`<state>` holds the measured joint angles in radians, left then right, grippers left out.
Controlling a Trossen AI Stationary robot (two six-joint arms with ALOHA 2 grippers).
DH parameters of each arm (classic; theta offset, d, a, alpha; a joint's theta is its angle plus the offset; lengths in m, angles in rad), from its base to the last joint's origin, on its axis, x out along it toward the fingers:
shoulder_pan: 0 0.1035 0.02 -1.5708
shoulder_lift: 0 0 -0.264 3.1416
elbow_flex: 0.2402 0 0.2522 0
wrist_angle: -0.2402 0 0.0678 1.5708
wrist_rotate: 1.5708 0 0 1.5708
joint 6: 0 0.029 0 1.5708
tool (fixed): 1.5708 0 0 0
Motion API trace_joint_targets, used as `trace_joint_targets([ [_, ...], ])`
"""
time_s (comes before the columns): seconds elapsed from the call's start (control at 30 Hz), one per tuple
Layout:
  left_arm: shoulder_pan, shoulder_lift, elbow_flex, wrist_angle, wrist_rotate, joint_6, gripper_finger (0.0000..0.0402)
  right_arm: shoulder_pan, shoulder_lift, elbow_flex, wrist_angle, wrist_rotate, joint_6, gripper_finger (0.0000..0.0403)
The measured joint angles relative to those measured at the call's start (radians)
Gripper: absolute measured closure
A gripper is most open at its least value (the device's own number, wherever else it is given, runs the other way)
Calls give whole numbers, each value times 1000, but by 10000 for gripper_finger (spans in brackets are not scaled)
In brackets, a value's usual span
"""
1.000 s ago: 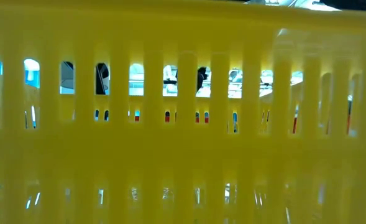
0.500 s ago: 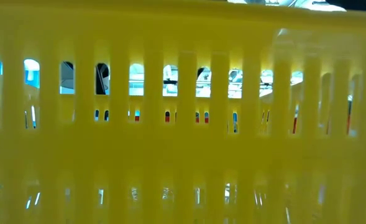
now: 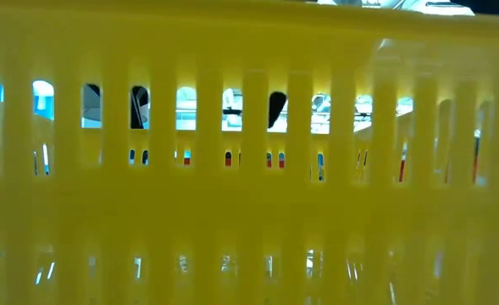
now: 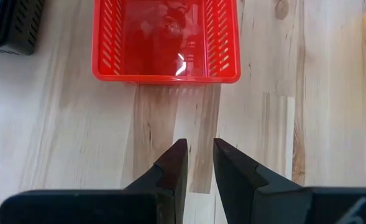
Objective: Stack baskets by color
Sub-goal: Stack the top left red bin on top of the top right red bin
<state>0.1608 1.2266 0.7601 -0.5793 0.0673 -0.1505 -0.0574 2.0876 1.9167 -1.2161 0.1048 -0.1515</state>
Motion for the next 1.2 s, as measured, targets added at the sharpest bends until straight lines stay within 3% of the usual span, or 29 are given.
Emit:
trace_joint_targets([
  [0.17, 0, 0, 0, 1, 0, -3, 338, -2, 0, -1, 77, -81, -62, 307],
  [0.33, 0, 0, 0, 1, 0, -3, 338, -9, 0, -1, 76, -86, -91, 307],
  [0.63, 0, 0, 0, -1, 0, -4, 338, -13, 42, -1, 105, -42, -101, 307],
  [0.83, 0, 0, 0, -5, 0, -3, 338, -20, 86, -1, 117, 73, -85, 307],
  [1.2, 0, 0, 0, -7, -1, 11, 338, -34, 102, -2, 170, 25, -73, 307],
])
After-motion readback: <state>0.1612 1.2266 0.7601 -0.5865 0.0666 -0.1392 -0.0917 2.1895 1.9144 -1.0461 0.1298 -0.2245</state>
